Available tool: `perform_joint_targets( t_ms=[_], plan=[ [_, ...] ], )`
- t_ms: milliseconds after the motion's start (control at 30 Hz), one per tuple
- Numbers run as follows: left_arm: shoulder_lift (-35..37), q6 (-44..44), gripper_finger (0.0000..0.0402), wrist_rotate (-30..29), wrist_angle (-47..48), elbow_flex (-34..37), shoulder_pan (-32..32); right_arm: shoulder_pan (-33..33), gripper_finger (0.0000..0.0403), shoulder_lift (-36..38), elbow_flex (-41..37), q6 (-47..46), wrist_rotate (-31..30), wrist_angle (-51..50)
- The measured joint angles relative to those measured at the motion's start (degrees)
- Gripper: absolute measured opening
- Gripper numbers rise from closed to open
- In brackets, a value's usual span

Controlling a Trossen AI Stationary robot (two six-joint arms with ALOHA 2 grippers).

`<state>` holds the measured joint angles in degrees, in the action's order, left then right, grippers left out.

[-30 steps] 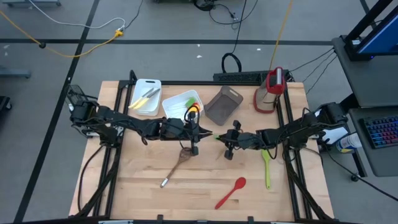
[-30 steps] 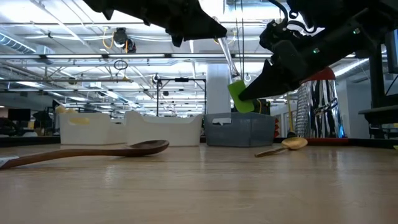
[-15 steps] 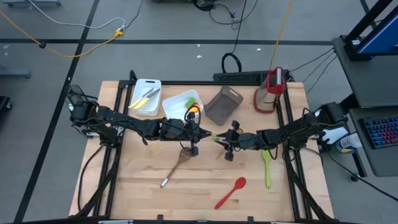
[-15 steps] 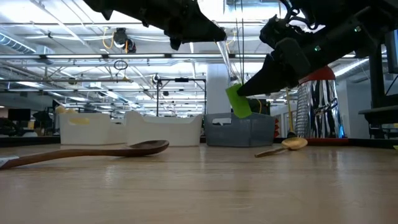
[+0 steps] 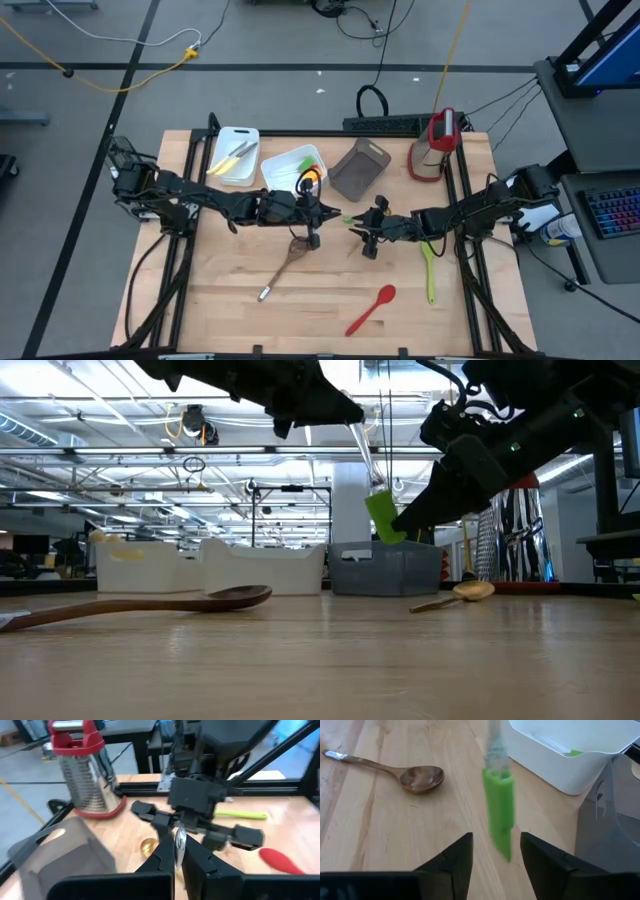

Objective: Pick & Place Kitchen Items
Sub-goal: Put the gold spoon into the black bin

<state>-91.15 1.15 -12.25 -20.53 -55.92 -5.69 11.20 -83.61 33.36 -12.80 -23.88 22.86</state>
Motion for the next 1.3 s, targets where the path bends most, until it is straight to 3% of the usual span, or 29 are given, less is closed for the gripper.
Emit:
perform_joint_targets(
  t_ms=[300,633,1300],
  plan=[
    [0.00,-0.09,0.0006,2.25,-2.83,0.00,-0.22,0.00,0.0118,0.00,0.00,0.04,0.15,0.02],
    [0.00,-0.13,0.0005,2.94,-2.46,0.00,-0.22,0.04,0.0010,0.00,-0.02,0.44,3.56,1.10],
    [0.15,-2.84,0.0005,3.76,-0.53,-0.04,-0.07,0.00,0.0004,-0.09,-0.17,4.43,3.20,6.85]
  ],
)
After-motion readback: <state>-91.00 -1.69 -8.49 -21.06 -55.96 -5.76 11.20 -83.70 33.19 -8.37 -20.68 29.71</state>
